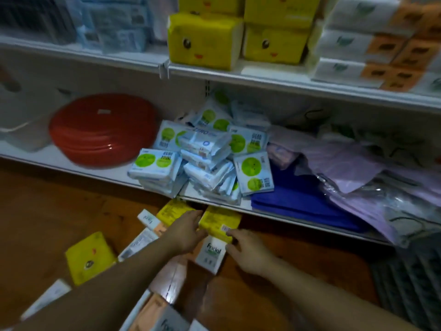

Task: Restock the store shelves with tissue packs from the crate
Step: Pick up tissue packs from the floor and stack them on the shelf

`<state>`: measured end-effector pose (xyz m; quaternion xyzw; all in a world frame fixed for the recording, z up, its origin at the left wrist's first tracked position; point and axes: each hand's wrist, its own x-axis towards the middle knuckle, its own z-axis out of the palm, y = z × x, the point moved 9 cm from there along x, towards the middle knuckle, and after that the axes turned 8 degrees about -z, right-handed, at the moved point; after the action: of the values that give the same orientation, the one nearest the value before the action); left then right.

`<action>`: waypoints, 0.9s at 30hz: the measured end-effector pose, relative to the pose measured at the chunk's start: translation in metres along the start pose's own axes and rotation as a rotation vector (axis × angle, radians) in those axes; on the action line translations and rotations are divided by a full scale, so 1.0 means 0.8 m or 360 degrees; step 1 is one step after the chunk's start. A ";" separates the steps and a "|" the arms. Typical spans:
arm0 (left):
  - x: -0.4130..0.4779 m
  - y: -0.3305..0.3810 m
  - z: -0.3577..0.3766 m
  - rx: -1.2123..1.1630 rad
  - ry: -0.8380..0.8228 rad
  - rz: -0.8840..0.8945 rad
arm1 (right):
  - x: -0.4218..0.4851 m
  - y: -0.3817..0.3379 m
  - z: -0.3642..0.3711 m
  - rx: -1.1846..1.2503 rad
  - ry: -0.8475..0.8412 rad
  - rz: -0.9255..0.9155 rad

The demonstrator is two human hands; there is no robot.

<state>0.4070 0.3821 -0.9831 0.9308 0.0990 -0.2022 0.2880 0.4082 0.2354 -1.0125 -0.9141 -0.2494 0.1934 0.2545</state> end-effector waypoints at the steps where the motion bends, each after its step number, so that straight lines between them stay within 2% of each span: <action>1: 0.003 -0.013 0.013 -0.0013 -0.0038 -0.0057 | -0.003 0.011 0.020 0.0064 -0.0040 0.0063; 5: 0.020 -0.058 0.053 -0.0083 -0.0098 -0.0211 | -0.008 0.035 0.075 0.0294 -0.0168 0.0276; 8: 0.030 -0.082 0.087 -0.0306 -0.0287 -0.0277 | -0.006 0.038 0.103 0.0520 -0.0225 0.0396; 12: 0.038 -0.110 0.116 -0.0121 -0.0356 -0.0396 | -0.011 0.033 0.134 0.0843 -0.0368 0.0507; 14: 0.036 -0.112 0.119 -0.0188 -0.0330 -0.0393 | -0.014 0.033 0.144 0.0964 -0.0389 0.0535; 17: 0.027 -0.103 0.108 -0.0836 -0.0214 -0.0363 | -0.020 0.039 0.147 0.1135 -0.0255 0.0581; 20: 0.014 -0.098 0.110 -0.1393 -0.0221 -0.0549 | -0.027 0.050 0.124 0.0978 0.0000 0.0601; 23: 0.000 -0.075 0.098 -0.1512 -0.0269 -0.0609 | -0.032 0.042 0.091 0.0807 0.0198 0.0504; 27: -0.013 -0.026 0.047 -0.1586 -0.0113 -0.0504 | -0.027 -0.005 0.006 0.0648 0.0502 0.0136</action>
<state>0.3792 0.3770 -1.0170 0.6470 0.3131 -0.2031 0.6649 0.3872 0.2279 -1.0089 -0.8725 -0.1239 0.1054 0.4607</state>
